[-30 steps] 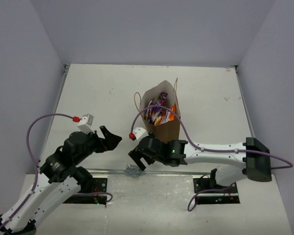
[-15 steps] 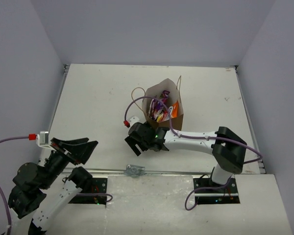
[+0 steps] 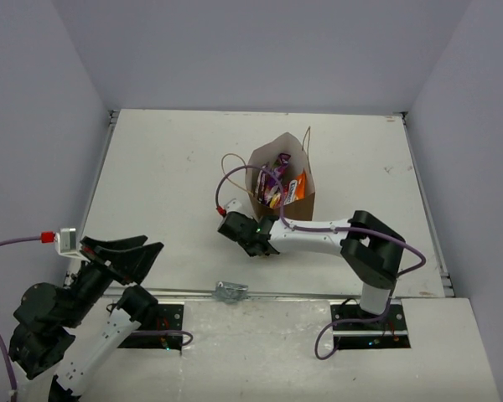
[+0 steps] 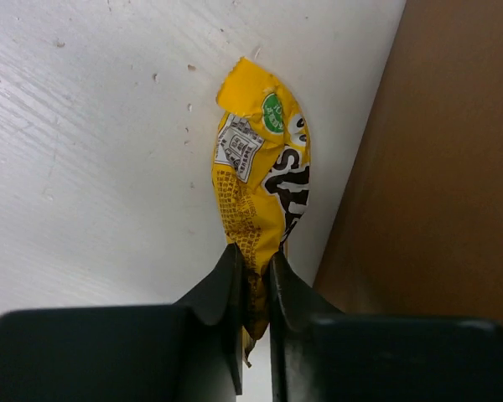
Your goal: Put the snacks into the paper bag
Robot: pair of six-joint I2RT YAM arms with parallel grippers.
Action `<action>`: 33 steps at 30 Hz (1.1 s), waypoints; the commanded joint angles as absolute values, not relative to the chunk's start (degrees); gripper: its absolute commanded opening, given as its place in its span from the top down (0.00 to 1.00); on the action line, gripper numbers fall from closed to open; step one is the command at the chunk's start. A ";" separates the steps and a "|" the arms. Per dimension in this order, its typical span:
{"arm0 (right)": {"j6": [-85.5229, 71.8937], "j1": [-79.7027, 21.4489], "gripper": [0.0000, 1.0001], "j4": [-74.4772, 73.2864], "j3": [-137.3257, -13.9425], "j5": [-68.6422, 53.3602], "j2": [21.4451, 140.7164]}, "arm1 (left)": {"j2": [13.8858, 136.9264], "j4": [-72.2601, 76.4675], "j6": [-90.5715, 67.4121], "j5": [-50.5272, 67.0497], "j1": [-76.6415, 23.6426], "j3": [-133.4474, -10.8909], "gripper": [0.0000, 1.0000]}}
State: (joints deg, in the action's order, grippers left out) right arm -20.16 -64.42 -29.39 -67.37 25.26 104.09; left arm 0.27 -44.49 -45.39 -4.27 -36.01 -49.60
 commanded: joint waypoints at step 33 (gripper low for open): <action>-17.58 -47.12 0.84 -51.15 -101.41 11.70 70.74 | 18.00 -39.91 -44.83 8.16 -33.93 -33.06 0.00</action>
